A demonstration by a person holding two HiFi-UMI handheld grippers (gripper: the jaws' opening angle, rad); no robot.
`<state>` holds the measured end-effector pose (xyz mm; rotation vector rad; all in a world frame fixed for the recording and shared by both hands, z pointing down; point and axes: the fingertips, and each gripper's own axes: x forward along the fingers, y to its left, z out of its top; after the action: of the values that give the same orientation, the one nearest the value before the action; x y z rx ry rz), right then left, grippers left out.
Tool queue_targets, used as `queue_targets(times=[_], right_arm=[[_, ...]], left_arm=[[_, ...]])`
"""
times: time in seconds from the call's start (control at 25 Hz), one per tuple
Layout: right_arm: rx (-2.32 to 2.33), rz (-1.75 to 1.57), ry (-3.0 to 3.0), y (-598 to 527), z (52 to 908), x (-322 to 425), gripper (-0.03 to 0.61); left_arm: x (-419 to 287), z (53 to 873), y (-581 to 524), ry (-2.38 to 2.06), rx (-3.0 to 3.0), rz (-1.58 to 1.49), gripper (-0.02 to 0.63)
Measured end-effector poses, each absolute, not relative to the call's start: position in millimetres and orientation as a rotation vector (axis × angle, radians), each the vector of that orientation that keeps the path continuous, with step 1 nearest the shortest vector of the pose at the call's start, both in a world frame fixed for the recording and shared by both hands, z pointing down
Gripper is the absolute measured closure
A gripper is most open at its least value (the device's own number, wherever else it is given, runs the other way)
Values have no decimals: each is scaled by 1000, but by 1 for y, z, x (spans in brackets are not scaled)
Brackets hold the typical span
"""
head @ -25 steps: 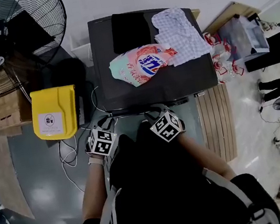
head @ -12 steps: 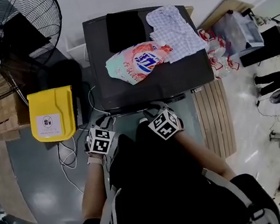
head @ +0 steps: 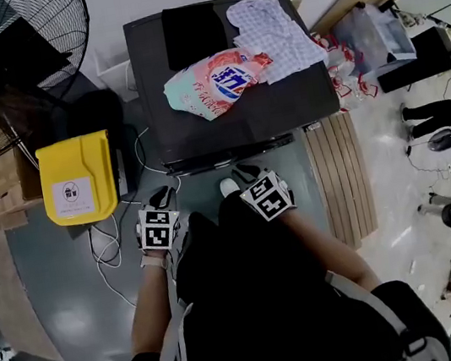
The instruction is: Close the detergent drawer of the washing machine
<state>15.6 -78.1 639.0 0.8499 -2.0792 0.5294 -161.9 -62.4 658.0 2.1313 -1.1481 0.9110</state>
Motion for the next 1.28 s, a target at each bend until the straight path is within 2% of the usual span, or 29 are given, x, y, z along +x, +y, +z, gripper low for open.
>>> queue_targets(times=[0.2,0.76,1.28], right_arm=[[865,631,-2120,-78,634,2,546],[857,602,-2162,-93,644,-8,557],[776,577,-2192,-100,650,-12,563]], left_arm=[[-152,655,-61,-1115,2110,826,601],[-116,653,-91,-1060,2091,716,603],[-120,657,-100,-1140,2033,695,603]])
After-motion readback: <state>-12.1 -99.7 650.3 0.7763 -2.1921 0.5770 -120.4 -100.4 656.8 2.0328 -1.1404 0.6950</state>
